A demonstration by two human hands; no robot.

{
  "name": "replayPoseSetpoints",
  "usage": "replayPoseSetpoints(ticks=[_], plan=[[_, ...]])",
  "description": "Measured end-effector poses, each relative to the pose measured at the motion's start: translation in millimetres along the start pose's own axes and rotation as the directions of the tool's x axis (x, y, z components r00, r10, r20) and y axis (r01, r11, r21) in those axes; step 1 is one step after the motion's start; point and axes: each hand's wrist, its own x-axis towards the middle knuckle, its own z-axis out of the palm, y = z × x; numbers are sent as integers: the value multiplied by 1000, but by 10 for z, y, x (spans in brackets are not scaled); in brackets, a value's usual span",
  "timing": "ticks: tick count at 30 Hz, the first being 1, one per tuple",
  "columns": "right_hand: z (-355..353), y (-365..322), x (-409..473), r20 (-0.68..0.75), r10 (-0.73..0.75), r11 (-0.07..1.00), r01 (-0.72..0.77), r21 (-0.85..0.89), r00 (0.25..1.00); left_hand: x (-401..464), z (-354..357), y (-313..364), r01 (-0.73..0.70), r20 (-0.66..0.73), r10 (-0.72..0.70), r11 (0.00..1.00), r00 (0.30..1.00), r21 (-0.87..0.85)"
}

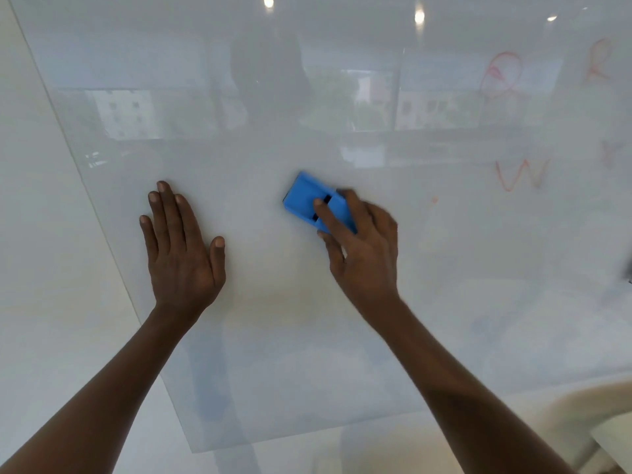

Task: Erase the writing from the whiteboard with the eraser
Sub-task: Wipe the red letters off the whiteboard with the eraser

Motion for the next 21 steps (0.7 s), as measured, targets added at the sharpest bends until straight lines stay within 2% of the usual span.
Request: replayPoseSetpoints(ticks=[6, 12, 17, 21], plan=[[102, 30, -781, 71, -52, 999, 52, 1, 996, 43, -8, 202, 53, 18, -52, 995, 999, -81], [59, 230, -814, 55, -55, 998, 57, -36, 997, 184, 65, 531, 86, 28, -84, 992, 996, -88], [-99, 517, -667, 9, -29, 997, 30, -66, 1000, 455, 119, 981, -87, 48, 93, 988, 994, -129], [-194, 735, -526, -31, -10, 999, 9, -45, 999, 753, 206, 1418, -136, 32, 142, 981, 989, -139]])
